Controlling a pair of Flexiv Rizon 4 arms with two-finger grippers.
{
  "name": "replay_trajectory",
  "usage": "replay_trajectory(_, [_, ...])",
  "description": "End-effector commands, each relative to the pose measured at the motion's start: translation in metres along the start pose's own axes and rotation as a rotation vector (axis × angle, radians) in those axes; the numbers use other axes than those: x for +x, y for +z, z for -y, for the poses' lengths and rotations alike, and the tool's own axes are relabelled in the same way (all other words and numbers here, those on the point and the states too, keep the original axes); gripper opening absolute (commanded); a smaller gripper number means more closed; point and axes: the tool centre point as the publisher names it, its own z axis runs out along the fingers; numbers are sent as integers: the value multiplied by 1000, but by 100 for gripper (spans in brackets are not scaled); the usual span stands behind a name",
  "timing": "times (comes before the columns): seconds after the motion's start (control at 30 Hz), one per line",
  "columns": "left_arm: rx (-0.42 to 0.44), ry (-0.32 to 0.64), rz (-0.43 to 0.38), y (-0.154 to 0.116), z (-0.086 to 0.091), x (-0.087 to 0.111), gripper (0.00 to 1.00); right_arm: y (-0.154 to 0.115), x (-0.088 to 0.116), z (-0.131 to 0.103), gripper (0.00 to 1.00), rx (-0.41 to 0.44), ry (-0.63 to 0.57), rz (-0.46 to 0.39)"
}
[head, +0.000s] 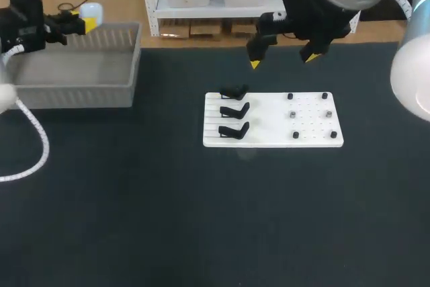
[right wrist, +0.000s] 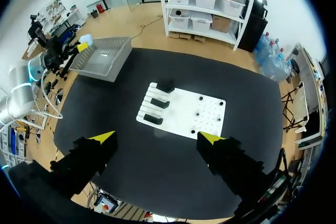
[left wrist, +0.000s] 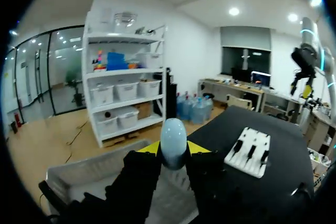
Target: Pick up each earbud case from the left stands, insert the matching earbuds, close the lid, and place the case in the box.
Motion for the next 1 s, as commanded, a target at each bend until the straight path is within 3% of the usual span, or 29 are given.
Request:
replay_trajectory(0.03, [-94, -69, -42, 37, -34, 19, 0, 0, 3, 1, 100, 1, 2, 19])
replay_trajectory(0.1, [-107, -61, -100, 40, -43, 33, 0, 0, 3, 1, 100, 1, 2, 19])
replay_trajectory(0.3, [-145, -93, -170, 33, -60, 58, 0, 0, 3, 1, 100, 1, 2, 19])
replay_trajectory(0.33, [-153, -91, -176, 31, -62, 60, 17, 0, 3, 1, 100, 1, 2, 19])
replay_trajectory(0.37, [-161, -94, -180, 29, -63, 61, 65, 0, 3, 1, 100, 1, 2, 19])
replay_trajectory(0.4, [-167, -96, -179, 27, -64, 62, 100, 0, 3, 1, 100, 1, 2, 19])
replay_trajectory(0.67, [-194, -90, -150, 7, -64, 54, 100, 0, 3, 1, 100, 1, 2, 19])
replay_trajectory(0.83, [-205, -119, -56, -7, -56, 38, 100, 0, 3, 1, 100, 1, 2, 19])
replay_trajectory(1.0, [-205, -119, -56, -7, -56, 38, 100, 0, 3, 1, 100, 1, 2, 19])
